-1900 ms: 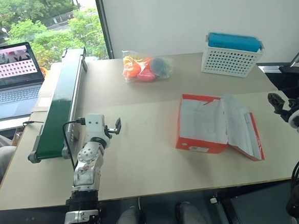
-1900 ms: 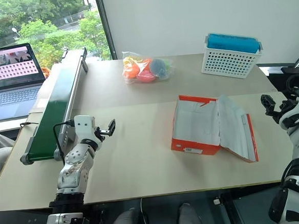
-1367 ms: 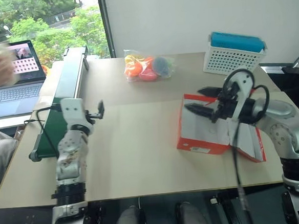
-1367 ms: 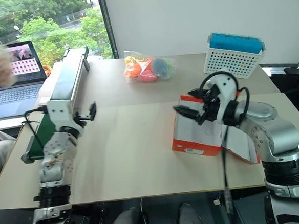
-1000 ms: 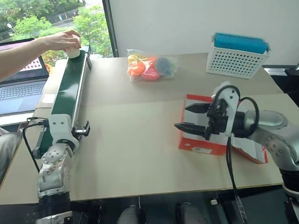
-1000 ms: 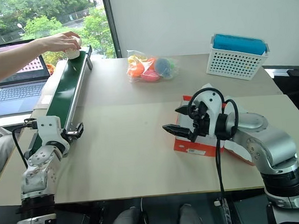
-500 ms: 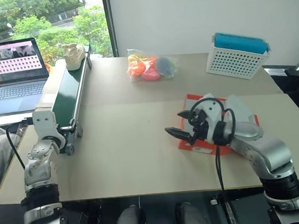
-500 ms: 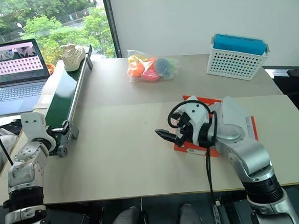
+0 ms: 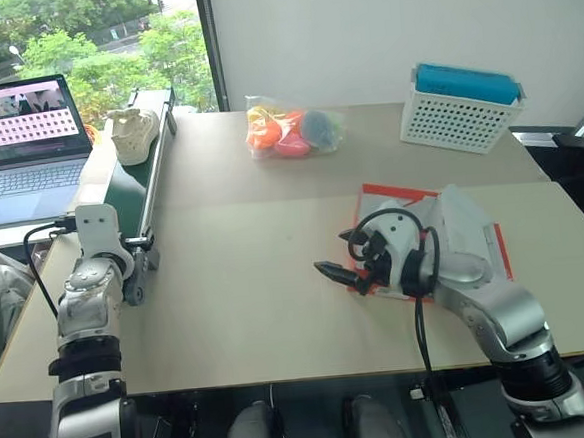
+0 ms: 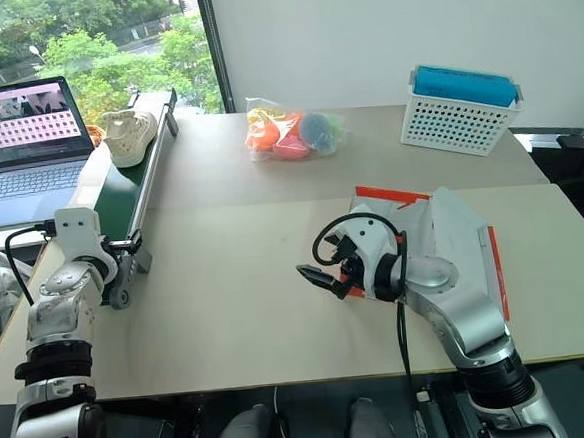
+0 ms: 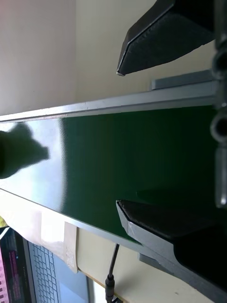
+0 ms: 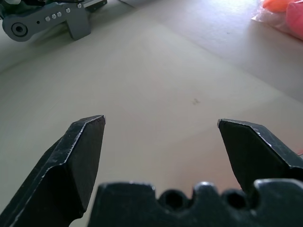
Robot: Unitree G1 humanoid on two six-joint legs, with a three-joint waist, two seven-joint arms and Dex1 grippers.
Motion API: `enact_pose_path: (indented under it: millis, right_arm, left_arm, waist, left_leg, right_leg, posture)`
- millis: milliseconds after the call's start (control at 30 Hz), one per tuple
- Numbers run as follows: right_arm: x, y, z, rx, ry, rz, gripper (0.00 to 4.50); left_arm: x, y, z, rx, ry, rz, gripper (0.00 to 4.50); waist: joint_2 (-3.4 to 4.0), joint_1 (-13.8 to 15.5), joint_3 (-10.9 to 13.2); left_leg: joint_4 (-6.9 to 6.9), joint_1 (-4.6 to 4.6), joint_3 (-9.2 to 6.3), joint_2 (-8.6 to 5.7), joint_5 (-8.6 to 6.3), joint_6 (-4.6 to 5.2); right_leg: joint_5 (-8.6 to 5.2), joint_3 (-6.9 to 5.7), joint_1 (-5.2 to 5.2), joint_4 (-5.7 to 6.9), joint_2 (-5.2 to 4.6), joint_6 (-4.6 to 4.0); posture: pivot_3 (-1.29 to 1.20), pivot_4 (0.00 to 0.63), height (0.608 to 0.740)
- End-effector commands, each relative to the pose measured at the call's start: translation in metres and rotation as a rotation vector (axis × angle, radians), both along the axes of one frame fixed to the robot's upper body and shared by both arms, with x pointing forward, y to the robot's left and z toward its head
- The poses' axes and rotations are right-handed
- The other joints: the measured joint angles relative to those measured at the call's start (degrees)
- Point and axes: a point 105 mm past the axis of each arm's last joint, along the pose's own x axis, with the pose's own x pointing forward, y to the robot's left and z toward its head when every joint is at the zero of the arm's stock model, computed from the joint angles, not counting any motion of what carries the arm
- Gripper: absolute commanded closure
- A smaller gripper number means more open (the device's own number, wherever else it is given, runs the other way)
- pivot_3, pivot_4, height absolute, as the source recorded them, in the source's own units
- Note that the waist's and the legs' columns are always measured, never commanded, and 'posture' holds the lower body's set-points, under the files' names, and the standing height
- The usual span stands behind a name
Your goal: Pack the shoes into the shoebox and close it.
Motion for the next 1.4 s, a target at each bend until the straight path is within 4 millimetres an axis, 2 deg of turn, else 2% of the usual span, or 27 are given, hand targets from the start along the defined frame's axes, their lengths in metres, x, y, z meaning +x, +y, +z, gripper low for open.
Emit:
enact_pose_path:
  millis: [33, 533, 900, 967, 1100, 1167, 1200, 1267, 1400]
  right_arm:
    - [-0.001, 0.003, 0.010, 0.017, -0.057, -0.003, 0.03]
    - [0.001, 0.003, 0.011, 0.037, -0.060, -0.027, 0.03]
    - [0.003, 0.000, 0.014, 0.039, -0.071, -0.039, 0.03]
    - [0.004, -0.001, 0.016, 0.040, -0.075, -0.043, 0.03]
    - [0.006, -0.003, 0.020, 0.051, -0.086, -0.058, 0.03]
    - [0.007, -0.004, 0.025, 0.067, -0.096, -0.062, 0.00]
    - [0.008, -0.005, 0.027, 0.075, -0.101, -0.064, 0.00]
    - [0.009, -0.006, 0.031, 0.085, -0.107, -0.069, 0.00]
    - [0.012, -0.008, 0.033, 0.087, -0.115, -0.081, 0.00]
  left_arm:
    - [0.004, 0.008, 0.023, 0.051, -0.057, 0.009, 0.00]
    - [0.003, 0.017, 0.019, 0.046, -0.026, 0.026, 0.00]
    - [0.002, 0.027, 0.003, 0.017, 0.009, 0.082, 0.00]
    - [0.002, 0.025, -0.003, -0.016, 0.025, 0.086, 0.00]
    - [0.006, 0.007, -0.005, -0.068, 0.024, 0.031, 0.00]
    - [0.010, -0.004, -0.001, -0.126, 0.002, 0.002, 0.52]
    - [0.012, -0.008, 0.001, -0.143, -0.007, -0.009, 0.63]
    - [0.014, -0.012, 0.005, -0.166, -0.017, -0.012, 1.23]
    - [0.018, -0.020, 0.018, -0.247, -0.078, -0.037, 1.64]
  waist:
    - [0.00, 0.00, 0.00]
    - [-0.03, -0.06, 0.02]
    - [-0.02, -0.07, 0.01]
    - [-0.03, -0.04, 0.01]
    - [-0.02, 0.11, 0.01]
    - [-0.02, 0.24, 0.01]
    - [-0.02, 0.37, 0.01]
    - [-0.02, 0.69, 0.01]
    - [-0.01, 1.55, 0.01]
  left_leg:
    - [0.00, 0.00, 0.00, 0.00, 0.00, 0.00]
    - [0.00, 0.01, 0.02, 0.00, -0.17, -0.38]
    - [0.01, 0.07, 0.02, -0.01, -0.17, -0.37]
    - [0.01, 0.09, 0.02, -0.01, -0.18, -0.36]
    - [0.01, 0.12, 0.02, -0.01, -0.18, -0.36]
    - [0.01, 0.12, 0.00, -0.01, -0.17, -0.38]
    - [0.01, 0.12, 0.00, -0.02, -0.17, -0.38]
    - [0.02, 0.12, -0.01, -0.04, -0.16, -0.41]
    - [0.03, 0.13, -0.07, -0.04, -0.17, -0.41]
  right_leg:
    - [0.00, 0.00, 0.00, 0.00, 0.00, 0.00]
    - [0.00, -0.01, 0.00, 0.03, 0.00, 0.00]
    - [0.00, -0.01, 0.04, 0.07, 0.00, 0.00]
    - [0.00, -0.01, 0.06, 0.09, -0.01, 0.00]
    - [0.00, -0.01, 0.08, 0.11, -0.02, 0.01]
    - [0.00, -0.02, 0.10, 0.10, -0.02, 0.01]
    - [0.00, -0.02, 0.10, 0.10, -0.02, 0.01]
    - [0.00, -0.03, 0.12, 0.11, -0.04, 0.01]
    - [0.00, -0.10, 0.17, 0.10, -0.04, 0.01]
  posture:
    - [0.00, 0.150, 0.705]
    - [0.00, 0.150, 0.705]
    - [0.00, 0.150, 0.705]
    - [0.00, 0.150, 0.705]
    - [0.00, 0.150, 0.705]
    - [0.00, 0.150, 0.705]
    - [0.00, 0.150, 0.705]
    - [0.00, 0.150, 0.705]
    - [0.00, 0.150, 0.705]
